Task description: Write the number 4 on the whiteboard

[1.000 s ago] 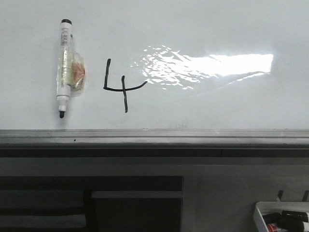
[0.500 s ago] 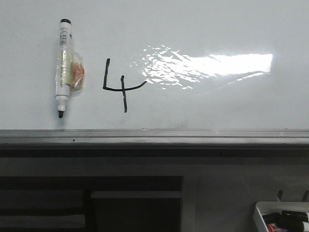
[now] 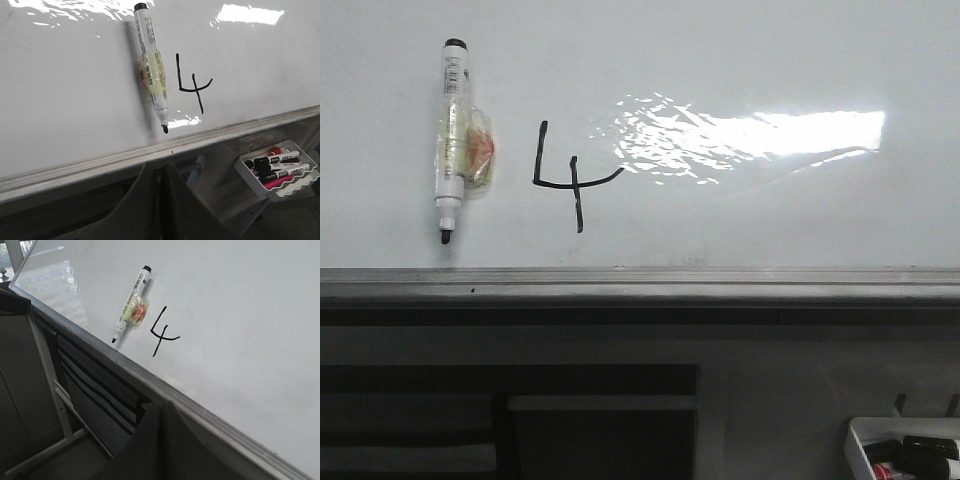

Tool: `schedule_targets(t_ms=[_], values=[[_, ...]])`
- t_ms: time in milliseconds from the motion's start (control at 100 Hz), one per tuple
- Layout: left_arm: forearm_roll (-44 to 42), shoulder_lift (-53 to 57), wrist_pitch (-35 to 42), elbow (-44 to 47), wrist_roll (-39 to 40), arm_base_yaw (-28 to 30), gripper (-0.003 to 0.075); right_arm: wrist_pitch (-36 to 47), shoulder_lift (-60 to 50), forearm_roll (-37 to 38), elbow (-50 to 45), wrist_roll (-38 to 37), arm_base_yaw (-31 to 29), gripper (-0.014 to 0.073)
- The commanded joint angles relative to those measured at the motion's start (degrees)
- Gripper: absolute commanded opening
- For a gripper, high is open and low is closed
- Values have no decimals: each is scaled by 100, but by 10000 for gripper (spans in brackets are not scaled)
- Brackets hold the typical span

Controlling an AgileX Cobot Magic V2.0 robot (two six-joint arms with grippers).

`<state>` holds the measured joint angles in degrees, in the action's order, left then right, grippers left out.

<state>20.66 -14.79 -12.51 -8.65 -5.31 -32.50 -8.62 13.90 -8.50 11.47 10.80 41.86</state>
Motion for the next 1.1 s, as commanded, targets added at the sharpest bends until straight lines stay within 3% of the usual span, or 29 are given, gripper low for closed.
schedule_targets(t_ms=[0, 130, 270, 410, 540, 720, 880, 1090], values=[[94, -35, 412, -151, -22, -5, -20, 410, 37, 58, 153, 9, -42, -61], [-507, -35, 438, -151, 188, 37, -20, 410, 37, 58, 153, 9, -42, -61], [-1473, 94, 556, -151, 1541, 527, -20, 410, 37, 58, 153, 9, -42, -61], [-1869, 499, 500, -138, 1459, 1452, -20, 410, 37, 58, 153, 9, -42, -61], [-2066, 963, 414, 19, 857, 2457, -20, 410, 37, 58, 153, 9, -42, -61], [-2195, 1707, 445, 704, 846, 3545, -20, 410, 37, 58, 153, 9, -42, -61], [-2066, 1677, -273, 996, 846, 3659, -20, 394, 37, 58, 153, 9, -42, -61], [-2066, 1677, -246, 987, 768, 3659, -20, 405, 37, 58, 153, 9, -42, -61]])
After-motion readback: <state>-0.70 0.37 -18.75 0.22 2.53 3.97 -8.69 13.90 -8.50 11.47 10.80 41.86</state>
